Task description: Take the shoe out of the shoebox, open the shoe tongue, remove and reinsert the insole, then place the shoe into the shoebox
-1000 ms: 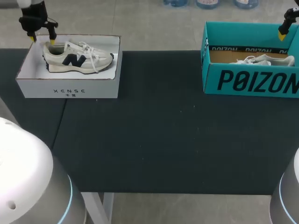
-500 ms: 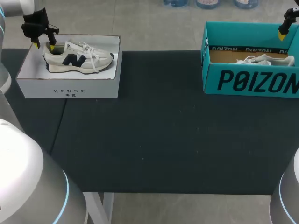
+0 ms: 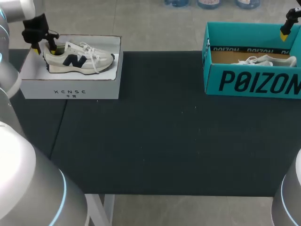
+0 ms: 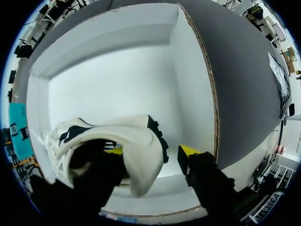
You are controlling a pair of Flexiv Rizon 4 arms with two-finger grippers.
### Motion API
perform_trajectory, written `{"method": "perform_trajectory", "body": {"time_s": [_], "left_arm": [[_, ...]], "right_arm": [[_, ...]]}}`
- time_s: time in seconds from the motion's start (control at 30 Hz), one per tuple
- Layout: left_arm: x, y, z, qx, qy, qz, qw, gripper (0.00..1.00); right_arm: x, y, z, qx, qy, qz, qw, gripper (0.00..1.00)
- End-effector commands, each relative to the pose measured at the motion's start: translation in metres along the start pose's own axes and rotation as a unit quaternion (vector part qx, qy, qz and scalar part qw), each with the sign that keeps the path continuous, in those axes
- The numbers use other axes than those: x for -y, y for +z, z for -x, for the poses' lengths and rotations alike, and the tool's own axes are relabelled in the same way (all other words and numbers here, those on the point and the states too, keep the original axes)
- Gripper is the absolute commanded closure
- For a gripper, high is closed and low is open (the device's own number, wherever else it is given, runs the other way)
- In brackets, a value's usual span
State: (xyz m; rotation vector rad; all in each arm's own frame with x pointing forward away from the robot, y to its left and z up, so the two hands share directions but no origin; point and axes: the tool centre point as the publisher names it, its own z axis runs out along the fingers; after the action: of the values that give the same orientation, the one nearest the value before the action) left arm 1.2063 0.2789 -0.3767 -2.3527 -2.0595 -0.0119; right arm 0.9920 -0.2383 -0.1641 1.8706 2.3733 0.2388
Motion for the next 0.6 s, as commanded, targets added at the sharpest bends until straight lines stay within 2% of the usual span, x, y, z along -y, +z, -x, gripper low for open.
{"method": "perform_trajectory", "body": {"time_s": [0.03, 0.07, 0.13, 0.27, 0.33, 0.4, 0.47, 0.57, 0.6], "left_arm": [[-0.011, 0.01, -0.002, 0.006, 0.007, -0.014, 1.0, 0.4], [-0.01, 0.012, -0.001, 0.006, 0.009, -0.017, 1.0, 0.46], [-0.009, 0.016, -0.001, 0.015, 0.003, -0.023, 1.0, 0.5], [-0.007, 0.022, -0.003, 0.028, -0.005, -0.033, 0.999, 0.42], [-0.005, 0.025, -0.004, 0.032, -0.006, -0.04, 0.999, 0.47], [-0.004, 0.026, -0.005, 0.033, -0.005, -0.041, 0.999, 0.54], [-0.003, 0.026, -0.006, 0.034, -0.005, -0.042, 0.999, 0.75], [-0.002, 0.023, -0.007, 0.034, -0.005, -0.041, 0.999, 0.93], [-0.002, 0.022, -0.008, 0.034, -0.004, -0.041, 0.999, 0.96]], "right_arm": [[0.001, 0.0, 0.0, -0.001, 0.0, 0.001, 1.0, 0.0], [0.001, 0.0, 0.0, -0.001, 0.0, 0.001, 1.0, 0.0], [0.001, 0.0, 0.0, -0.001, 0.0, 0.001, 1.0, 0.0], [0.001, 0.0, 0.0, -0.001, 0.0, 0.001, 1.0, 0.0], [0.001, 0.0, 0.0, -0.001, 0.0, 0.001, 1.0, 0.0], [0.001, 0.0, 0.0, -0.001, 0.0, 0.001, 1.0, 0.0], [0.001, 0.0, 0.0, -0.001, 0.0, 0.001, 1.0, 0.0], [0.001, 0.0, 0.0, -0.001, 0.0, 0.001, 1.0, 0.0], [0.001, 0.0, 0.0, -0.001, 0.0, 0.001, 1.0, 0.0]]}}
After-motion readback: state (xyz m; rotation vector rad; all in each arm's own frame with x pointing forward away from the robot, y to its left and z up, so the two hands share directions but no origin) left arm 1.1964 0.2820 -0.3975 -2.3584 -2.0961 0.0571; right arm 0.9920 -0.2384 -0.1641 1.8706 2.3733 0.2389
